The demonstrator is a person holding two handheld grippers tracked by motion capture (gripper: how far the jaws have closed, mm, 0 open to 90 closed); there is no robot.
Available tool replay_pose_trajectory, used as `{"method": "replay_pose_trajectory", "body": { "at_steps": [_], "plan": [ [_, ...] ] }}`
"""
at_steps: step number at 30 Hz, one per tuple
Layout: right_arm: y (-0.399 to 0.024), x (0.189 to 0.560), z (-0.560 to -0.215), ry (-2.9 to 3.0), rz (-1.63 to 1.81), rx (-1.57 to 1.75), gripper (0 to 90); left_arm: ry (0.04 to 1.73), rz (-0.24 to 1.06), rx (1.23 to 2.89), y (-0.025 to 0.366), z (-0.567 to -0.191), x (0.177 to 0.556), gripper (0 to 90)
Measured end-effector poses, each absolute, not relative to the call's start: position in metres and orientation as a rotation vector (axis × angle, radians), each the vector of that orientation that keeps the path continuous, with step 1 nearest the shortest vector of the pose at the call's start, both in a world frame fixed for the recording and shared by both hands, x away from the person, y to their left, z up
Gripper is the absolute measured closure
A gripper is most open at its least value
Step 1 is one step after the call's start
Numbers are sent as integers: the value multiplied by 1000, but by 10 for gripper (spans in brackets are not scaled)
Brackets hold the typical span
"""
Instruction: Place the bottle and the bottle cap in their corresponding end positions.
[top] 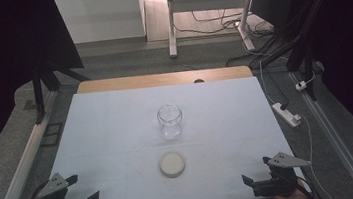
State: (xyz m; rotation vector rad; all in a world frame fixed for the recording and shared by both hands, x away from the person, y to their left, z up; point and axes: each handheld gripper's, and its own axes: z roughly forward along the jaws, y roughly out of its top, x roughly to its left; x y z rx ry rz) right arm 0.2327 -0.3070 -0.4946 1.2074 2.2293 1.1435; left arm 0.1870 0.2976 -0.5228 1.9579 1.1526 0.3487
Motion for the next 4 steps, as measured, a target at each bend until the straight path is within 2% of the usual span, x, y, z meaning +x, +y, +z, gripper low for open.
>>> {"method": "replay_pose_trajectory", "body": {
  "at_steps": [4],
  "plan": [
    [-308,233,-495,2235,1140,1217,0,1160,338,1950,298,-523,188,0]
  ]
}}
